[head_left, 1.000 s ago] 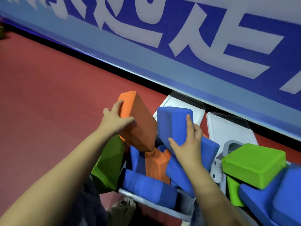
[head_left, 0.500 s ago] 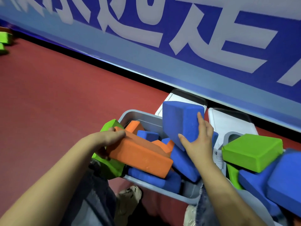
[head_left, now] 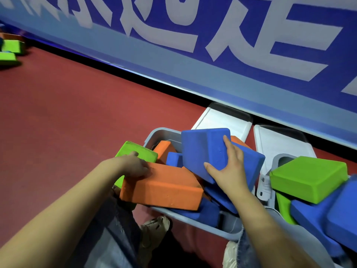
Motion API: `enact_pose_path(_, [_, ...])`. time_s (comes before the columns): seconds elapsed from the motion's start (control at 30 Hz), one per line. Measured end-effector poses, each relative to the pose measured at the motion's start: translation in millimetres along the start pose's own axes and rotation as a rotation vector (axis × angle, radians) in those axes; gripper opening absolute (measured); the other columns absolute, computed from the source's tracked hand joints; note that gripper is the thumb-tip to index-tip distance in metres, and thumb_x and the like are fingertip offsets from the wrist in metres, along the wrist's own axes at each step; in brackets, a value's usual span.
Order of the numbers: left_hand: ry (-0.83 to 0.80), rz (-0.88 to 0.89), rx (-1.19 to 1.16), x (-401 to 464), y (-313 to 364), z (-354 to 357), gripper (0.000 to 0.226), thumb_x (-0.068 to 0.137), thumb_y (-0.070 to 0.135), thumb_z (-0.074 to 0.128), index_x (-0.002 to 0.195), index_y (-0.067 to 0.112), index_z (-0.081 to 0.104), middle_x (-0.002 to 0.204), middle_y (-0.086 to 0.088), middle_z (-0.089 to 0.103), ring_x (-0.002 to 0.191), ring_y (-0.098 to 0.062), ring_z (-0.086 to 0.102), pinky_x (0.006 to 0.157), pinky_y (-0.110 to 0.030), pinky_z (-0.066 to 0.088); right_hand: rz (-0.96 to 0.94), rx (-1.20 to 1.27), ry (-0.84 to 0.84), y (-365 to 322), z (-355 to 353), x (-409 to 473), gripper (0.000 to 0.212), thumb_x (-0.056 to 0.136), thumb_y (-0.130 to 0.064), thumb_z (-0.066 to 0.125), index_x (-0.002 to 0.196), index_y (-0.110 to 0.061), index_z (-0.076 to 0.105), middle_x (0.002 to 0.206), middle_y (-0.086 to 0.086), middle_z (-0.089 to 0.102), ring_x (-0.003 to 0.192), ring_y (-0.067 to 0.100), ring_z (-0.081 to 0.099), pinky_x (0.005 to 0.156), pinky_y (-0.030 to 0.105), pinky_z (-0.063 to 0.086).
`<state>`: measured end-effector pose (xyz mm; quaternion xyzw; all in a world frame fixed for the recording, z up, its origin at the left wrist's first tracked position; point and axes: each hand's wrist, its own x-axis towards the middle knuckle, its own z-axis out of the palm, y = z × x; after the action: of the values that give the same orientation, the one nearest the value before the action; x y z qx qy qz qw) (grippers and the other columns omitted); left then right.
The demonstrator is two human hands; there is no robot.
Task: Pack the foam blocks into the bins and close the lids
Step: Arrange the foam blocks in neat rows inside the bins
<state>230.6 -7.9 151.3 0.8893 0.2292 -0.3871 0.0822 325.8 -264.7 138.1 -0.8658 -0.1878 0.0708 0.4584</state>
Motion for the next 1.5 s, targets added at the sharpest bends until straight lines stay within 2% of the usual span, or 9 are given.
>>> enact_pose_path(0.17, [-0.052, 0.086, 0.067, 21, 7, -16, 0.042, 0.092, 0.041, 0.043, 0.126, 0.021, 0.059, 0.13, -0.004, 0.055, 0.119, -0.022, 0.051, 0.102, -0.038, 0.043, 0.025, 0.015, 0.007, -2, -3, 3, 0.092, 0.077, -0.019, 0.077, 0.147, -0.035, 0.019, 0.141, -0.002, 0.024, 0.098, -0.015, 0.024, 0.073, -0.015, 0.017])
enact_pose_path(0.3, [-0.027, 0.091, 0.044, 43, 19, -40, 0.039, 0.096, 0.04, 0.04, 0.125, 0.02, 0.056, 0.129, -0.002, 0.055, 0.118, -0.024, 0.05, 0.094, -0.034, 0.04, 0.007, 0.009, -0.006, 2, -2, 7, 0.093, 0.075, -0.02, 0.078, 0.146, -0.037, 0.02, 0.128, -0.014, 0.021, 0.093, -0.018, 0.028, 0.074, -0.015, 0.016])
enact_pose_path(0.5, [-0.04, 0.06, -0.539, 106, 50, -61, 0.024, 0.094, 0.024, 0.044, 0.114, 0.014, 0.055, 0.109, -0.003, 0.059, 0.094, -0.02, 0.06, 0.079, -0.034, 0.049, 0.02, 0.027, 0.028, 8, -1, 14, 0.092, 0.074, -0.023, 0.078, 0.142, -0.046, 0.019, 0.127, -0.016, 0.023, 0.098, -0.027, 0.03, 0.079, -0.013, 0.02])
enact_pose_path(0.67, [0.03, -0.056, -0.692, 195, 69, -37, 0.029, 0.075, 0.031, 0.059, 0.1, 0.017, 0.063, 0.104, -0.003, 0.063, 0.091, -0.023, 0.062, 0.078, -0.034, 0.052, -0.026, -0.056, 0.07, 17, 8, 24, 0.089, 0.071, -0.025, 0.08, 0.13, -0.055, 0.02, 0.138, -0.005, 0.029, 0.13, 0.006, 0.035, 0.106, 0.018, 0.029])
enact_pose_path(0.77, [0.108, -0.108, -0.725, 212, 82, -20, 0.022, 0.062, 0.027, 0.066, 0.08, 0.015, 0.064, 0.082, -0.002, 0.062, 0.073, -0.019, 0.059, 0.071, -0.029, 0.051, -0.014, -0.063, 0.112, 25, 12, 35, 0.091, 0.068, -0.025, 0.082, 0.13, -0.054, 0.022, 0.138, -0.003, 0.031, 0.128, 0.004, 0.035, 0.103, 0.007, 0.022])
enact_pose_path(0.83, [0.065, -0.102, -0.65, 226, 89, -13, 0.013, 0.073, 0.022, 0.067, 0.085, 0.016, 0.065, 0.087, -0.003, 0.063, 0.079, -0.021, 0.062, 0.071, -0.031, 0.051, -0.016, -0.087, 0.149, 32, 13, 41, 0.092, 0.065, -0.026, 0.084, 0.133, -0.049, 0.026, 0.136, -0.002, 0.034, 0.119, -0.006, 0.032, 0.096, -0.006, 0.015])
enact_pose_path(0.97, [-0.004, -0.183, -0.487, 257, 94, 7, 0.051, 0.085, 0.042, 0.064, 0.122, 0.008, 0.058, 0.122, -0.01, 0.062, 0.109, -0.024, 0.059, 0.093, -0.033, 0.048, 0.022, -0.076, 0.153, 41, 8, 48, 0.092, 0.066, -0.032, 0.084, 0.131, -0.054, 0.023, 0.134, -0.009, 0.029, 0.111, -0.016, 0.025, 0.09, -0.011, 0.012])
enact_pose_path(1.2, [0.029, -0.317, -0.666, 277, 99, 24, 0.112, 0.054, 0.054, 0.086, 0.139, 0.006, 0.031, 0.136, -0.013, 0.045, 0.123, -0.031, 0.05, 0.096, -0.04, 0.048, 0.07, -0.042, 0.107, 48, 9, 49, 0.088, 0.069, -0.036, 0.079, 0.131, -0.055, 0.02, 0.124, -0.02, 0.025, 0.103, -0.037, 0.019, 0.082, -0.013, 0.016])
enact_pose_path(1.5, [0.017, -0.339, -0.512, 279, 97, 35, 0.112, 0.057, 0.056, 0.084, 0.139, 0.004, 0.027, 0.139, -0.014, 0.033, 0.126, -0.031, 0.046, 0.099, -0.038, 0.045, 0.031, 0.013, 0.159, 39, 14, 54, 0.078, 0.07, -0.031, 0.082, 0.128, -0.048, 0.033, 0.138, -0.01, 0.034, 0.116, -0.028, 0.025, 0.091, -0.008, 0.019])
